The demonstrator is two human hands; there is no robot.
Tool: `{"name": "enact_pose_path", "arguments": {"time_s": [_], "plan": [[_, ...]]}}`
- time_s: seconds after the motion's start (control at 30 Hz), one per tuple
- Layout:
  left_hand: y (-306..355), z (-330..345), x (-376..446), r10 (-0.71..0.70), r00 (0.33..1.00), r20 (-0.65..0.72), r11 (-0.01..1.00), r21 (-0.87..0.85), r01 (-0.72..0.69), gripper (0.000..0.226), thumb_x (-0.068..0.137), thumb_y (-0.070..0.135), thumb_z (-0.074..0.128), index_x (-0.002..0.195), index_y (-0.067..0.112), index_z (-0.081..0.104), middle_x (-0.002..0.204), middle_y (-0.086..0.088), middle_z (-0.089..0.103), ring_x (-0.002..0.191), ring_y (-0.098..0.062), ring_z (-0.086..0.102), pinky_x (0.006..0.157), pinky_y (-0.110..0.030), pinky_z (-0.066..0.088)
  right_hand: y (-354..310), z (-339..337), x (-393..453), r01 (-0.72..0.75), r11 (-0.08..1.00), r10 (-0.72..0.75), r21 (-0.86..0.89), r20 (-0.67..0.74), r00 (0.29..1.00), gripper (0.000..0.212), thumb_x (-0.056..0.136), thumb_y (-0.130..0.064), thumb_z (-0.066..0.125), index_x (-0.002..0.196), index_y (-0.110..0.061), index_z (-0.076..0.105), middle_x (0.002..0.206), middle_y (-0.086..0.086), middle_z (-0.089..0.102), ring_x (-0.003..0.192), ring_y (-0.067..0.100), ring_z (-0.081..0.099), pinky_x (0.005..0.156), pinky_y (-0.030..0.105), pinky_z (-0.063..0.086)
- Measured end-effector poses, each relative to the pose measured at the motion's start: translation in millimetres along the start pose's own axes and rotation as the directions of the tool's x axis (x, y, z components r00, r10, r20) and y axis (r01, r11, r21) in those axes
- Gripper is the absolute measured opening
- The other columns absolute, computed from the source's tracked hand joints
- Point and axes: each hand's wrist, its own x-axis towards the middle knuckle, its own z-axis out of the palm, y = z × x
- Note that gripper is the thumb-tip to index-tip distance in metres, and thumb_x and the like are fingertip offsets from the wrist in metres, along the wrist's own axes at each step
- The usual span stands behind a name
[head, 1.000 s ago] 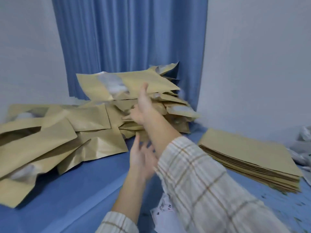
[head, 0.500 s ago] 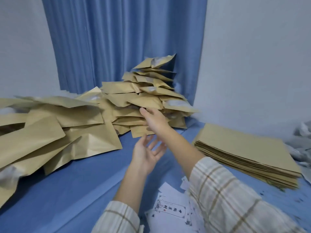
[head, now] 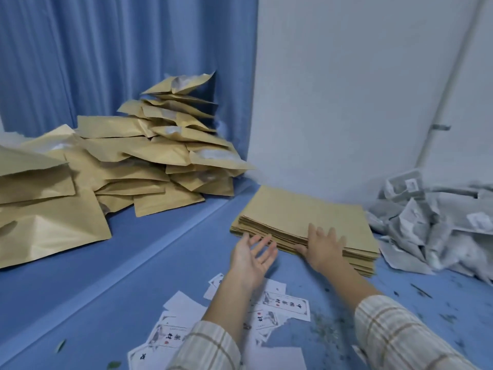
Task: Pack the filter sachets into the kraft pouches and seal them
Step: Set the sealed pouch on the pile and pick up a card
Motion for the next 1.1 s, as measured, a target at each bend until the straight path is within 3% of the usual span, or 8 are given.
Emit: {"name": "enact_pose_path", "arguments": {"time_s": [0.27,0.37,0.5,0.67,0.8,0.9,1.0,1.1], "plan": [[-30.0,27.7,-15.1,0.007,0.999,0.044,0.991,0.13,-0.013,0.044,0.086,0.033,0.066,0.117,0.007,0.048,0.118,-0.02,0.057,0.091,-0.03,0.062,0.093,-0.041,0.05,5.9,-2.4,-51.6,0.406,0.907,-0.236,0.111,-0.665,0.709,0.041,0.052,0.002,0.085,0.09,-0.011,0.075,0.057,0.008,0.06,0.055,0.027,0.06,0.051,0.031,0.051],[-34.1,38.9,-32.7,0.136,0.984,0.118,0.966,0.203,-0.158,0.037,0.088,0.029,0.064,0.121,0.011,0.057,0.113,-0.014,0.065,0.098,-0.034,0.065,0.085,-0.042,0.054,3.1,-6.9,-75.1,0.553,0.827,-0.298,0.103,-0.753,0.587,0.036,0.064,0.007,0.068,0.098,-0.005,0.073,0.072,0.012,0.065,0.066,0.03,0.064,0.061,0.038,0.055],[-29.4,48.4,-56.4,0.447,0.895,0.004,0.852,0.303,-0.427,0.021,0.099,0.011,0.043,0.113,0.007,0.058,0.107,-0.011,0.066,0.094,-0.029,0.064,0.076,-0.038,0.056,-2.8,-19.4,-99.7,0.589,0.715,-0.35,0.377,-0.536,0.768,0.045,0.096,-0.002,0.038,0.137,-0.017,0.046,0.14,0.008,0.047,0.136,0.026,0.034,0.115,0.032,0.02],[-8.5,37.1,-85.9,0.859,0.475,0.191,0.175,0.763,-0.622,0.03,0.1,0.012,0.039,0.124,0.004,0.055,0.099,-0.015,0.065,0.103,-0.037,0.056,0.066,-0.02,0.03,-11.0,-70.7,-129.5,0.338,0.06,-0.177,0.939,-0.324,0.929,0.038,0.096,-0.011,0.044,0.132,-0.021,0.051,0.131,0.002,0.057,0.116,0.011,0.055,0.1,0.018,0.041],[14.3,22.7,-115.0,0.702,0.195,0.685,-0.521,0.68,-0.516,0.083,0.074,-0.024,0.045,0.14,0.026,0.044,0.131,-0.012,0.055,0.116,-0.035,0.05,0.097,-0.042,0.042,-2.6,-113.5,-142.6,0.076,-0.522,-0.155,0.849,-0.183,0.971,0.041,0.096,-0.044,0.038,0.105,-0.013,0.062,0.088,0.004,0.072,0.079,0.017,0.069,0.07,0.032,0.058],[19.6,6.0,-129.8,0.583,0.08,0.809,-0.774,0.582,-0.25,0.076,0.071,-0.022,0.03,0.13,0.018,0.058,0.124,-0.024,0.057,0.106,-0.048,0.053,0.091,-0.058,0.043,18.2,-122.6,-152.2,0.068,-0.592,-0.117,0.803,-0.169,0.979,0.04,0.093,-0.047,0.045,0.103,-0.013,0.064,0.082,-0.001,0.072,0.072,0.013,0.069,0.059,0.029,0.055],[9.7,-15.2,-139.1,0.501,0.172,0.848,-0.834,0.526,-0.168,0.076,0.071,-0.015,0.024,0.13,0.02,0.058,0.129,-0.027,0.053,0.113,-0.051,0.049,0.096,-0.06,0.037,28.0,-107.1,-162.8,0.049,-0.507,-0.021,0.86,-0.069,0.997,0.021,0.093,-0.02,0.055,0.103,-0.003,0.064,0.095,0.01,0.072,0.077,0.018,0.071,0.058,0.03,0.055],[-2.9,-29.9,-144.6,0.386,0.611,0.691,-0.816,0.565,-0.124,0.083,0.079,-0.003,0.047,0.148,0.036,0.023,0.156,-0.016,0.016,0.14,-0.038,0.016,0.111,-0.051,0.014,30.3,-80.1,-171.9,-0.063,-0.497,0.012,0.866,0.08,0.997,0.019,0.091,-0.009,0.057,0.106,0.001,0.062,0.098,0.013,0.07,0.077,0.02,0.07,0.057,0.028,0.057]]}}
